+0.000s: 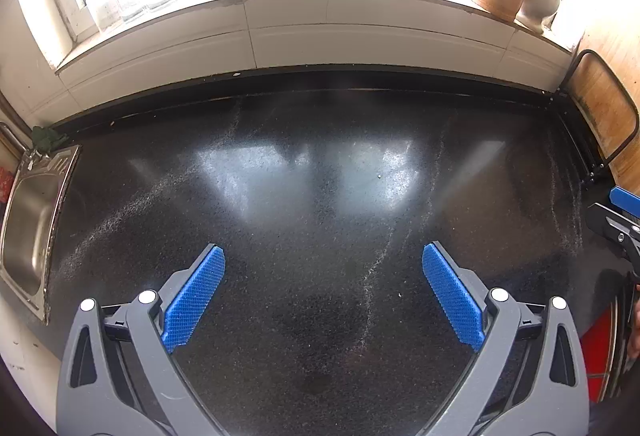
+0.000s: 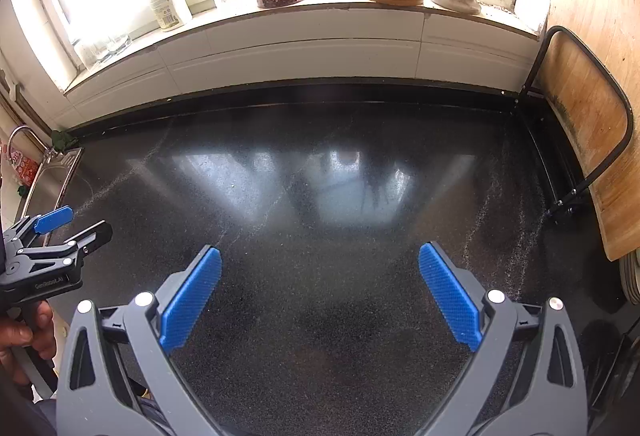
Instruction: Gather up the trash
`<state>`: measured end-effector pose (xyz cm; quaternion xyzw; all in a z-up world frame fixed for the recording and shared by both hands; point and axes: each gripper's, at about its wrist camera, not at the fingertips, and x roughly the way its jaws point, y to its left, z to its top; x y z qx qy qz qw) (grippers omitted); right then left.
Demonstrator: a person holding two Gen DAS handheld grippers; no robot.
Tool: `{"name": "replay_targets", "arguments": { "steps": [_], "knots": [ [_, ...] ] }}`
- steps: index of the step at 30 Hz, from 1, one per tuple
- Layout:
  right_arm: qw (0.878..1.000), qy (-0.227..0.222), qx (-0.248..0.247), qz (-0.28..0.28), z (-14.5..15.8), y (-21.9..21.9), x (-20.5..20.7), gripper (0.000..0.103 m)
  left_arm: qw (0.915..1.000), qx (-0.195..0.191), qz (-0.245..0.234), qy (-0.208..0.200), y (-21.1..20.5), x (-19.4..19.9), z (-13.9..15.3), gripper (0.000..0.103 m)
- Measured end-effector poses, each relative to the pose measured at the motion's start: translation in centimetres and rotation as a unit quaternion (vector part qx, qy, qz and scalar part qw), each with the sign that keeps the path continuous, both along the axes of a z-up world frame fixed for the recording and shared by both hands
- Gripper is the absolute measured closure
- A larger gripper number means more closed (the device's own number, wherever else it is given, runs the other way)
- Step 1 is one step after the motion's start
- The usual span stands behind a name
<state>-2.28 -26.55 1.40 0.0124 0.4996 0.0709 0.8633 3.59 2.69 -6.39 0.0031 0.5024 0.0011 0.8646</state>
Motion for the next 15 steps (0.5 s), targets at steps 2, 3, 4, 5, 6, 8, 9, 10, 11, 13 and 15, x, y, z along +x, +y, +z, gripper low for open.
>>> {"name": "replay_targets", "arguments": {
  "steps": [2,3,4,5,6,8,9,10,11,13,15],
  "knots": [
    [1.000,0.001,0.001,0.000,-0.04,-0.01,-0.01,0.007,1.0000,0.001,0.001,0.000,0.00,0.00,-0.02,0.007],
    [1.000,0.000,0.001,0.001,-0.04,-0.01,-0.02,0.007,1.0000,0.001,0.001,0.000,0.04,-0.02,-0.03,0.007],
    [1.000,0.000,0.001,0.001,-0.03,0.00,-0.05,0.007,1.0000,0.001,0.002,0.001,0.06,-0.03,-0.06,0.007],
    [1.000,0.000,0.001,0.001,-0.04,0.00,-0.07,0.007,1.0000,0.001,0.002,0.001,0.08,-0.05,-0.09,0.007],
    [1.000,0.000,0.001,0.000,0.00,-0.02,-0.14,0.007,1.0000,0.001,0.002,0.002,0.09,-0.03,-0.13,0.007],
    [1.000,0.000,0.002,0.000,-0.01,-0.01,-0.19,0.007,1.0000,0.001,0.003,0.002,0.13,-0.07,-0.15,0.007],
    [1.000,0.000,0.002,-0.001,0.00,-0.02,-0.19,0.007,1.0000,0.001,0.003,0.002,0.12,-0.08,-0.17,0.007],
    [1.000,0.000,0.001,-0.001,-0.04,-0.02,-0.20,0.007,1.0000,0.001,0.002,0.002,0.15,-0.10,-0.15,0.007],
    [1.000,0.001,0.001,-0.001,-0.01,-0.02,-0.20,0.007,1.0000,0.001,0.002,0.002,0.15,-0.11,-0.16,0.007],
    [1.000,0.001,0.001,0.000,0.02,0.02,-0.28,0.007,1.0000,0.001,0.003,0.002,0.16,-0.12,-0.16,0.007],
    [1.000,0.001,0.002,0.000,0.05,0.02,-0.25,0.007,1.0000,0.000,0.002,0.002,0.20,-0.18,-0.17,0.007]
  ]
}}
